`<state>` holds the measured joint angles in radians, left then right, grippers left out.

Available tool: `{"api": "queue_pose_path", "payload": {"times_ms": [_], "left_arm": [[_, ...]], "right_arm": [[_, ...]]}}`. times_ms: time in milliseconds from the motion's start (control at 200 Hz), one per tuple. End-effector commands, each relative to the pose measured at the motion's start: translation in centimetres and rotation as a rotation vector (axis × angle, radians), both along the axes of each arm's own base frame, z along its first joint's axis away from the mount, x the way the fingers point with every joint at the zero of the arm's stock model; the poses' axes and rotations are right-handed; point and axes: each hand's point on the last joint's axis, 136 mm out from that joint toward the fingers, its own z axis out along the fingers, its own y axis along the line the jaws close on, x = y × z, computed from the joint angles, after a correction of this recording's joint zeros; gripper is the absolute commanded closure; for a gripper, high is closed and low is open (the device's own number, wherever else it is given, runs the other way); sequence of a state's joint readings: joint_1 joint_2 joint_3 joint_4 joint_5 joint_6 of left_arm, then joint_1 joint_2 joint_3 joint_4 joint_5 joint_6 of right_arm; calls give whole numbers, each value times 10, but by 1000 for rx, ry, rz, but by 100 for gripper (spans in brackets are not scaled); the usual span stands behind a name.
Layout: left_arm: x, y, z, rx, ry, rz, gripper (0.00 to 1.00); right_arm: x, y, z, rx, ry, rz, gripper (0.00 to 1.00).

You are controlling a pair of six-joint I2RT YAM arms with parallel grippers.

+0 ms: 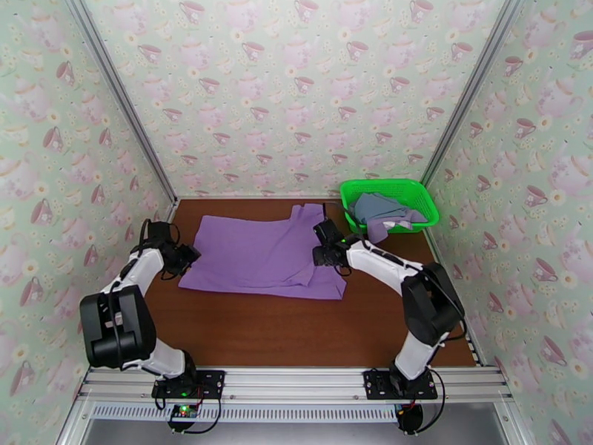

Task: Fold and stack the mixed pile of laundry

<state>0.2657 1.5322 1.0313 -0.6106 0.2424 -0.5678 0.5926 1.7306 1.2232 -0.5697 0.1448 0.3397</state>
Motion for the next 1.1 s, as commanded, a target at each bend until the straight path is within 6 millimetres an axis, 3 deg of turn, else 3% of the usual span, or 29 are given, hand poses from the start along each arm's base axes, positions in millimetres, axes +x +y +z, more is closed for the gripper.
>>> {"api": "queue_pose_path", "payload": {"times_ms": [0,235,521,721,922,1092], "left_arm": [[-9,-1,6,24,2,-12,60],[-13,-3,12,29,-5,-16,60],[-14,-2,12,32,-3,-20,60],[-14,-3,10,27,1,-19,60],[-15,-3,9,28,1,-20,60],[-15,-3,9,31,1,-20,60]], "right_arm": [[-44,38,-21,149,180,87,46],[-54,58,-44,191,248,64,53],[-58,59,-56,191,277,46,61],[-53,64,-58,196,273,41,80],[-41,69,-44,205,231,38,100],[-23,74,-26,198,172,42,100]]}}
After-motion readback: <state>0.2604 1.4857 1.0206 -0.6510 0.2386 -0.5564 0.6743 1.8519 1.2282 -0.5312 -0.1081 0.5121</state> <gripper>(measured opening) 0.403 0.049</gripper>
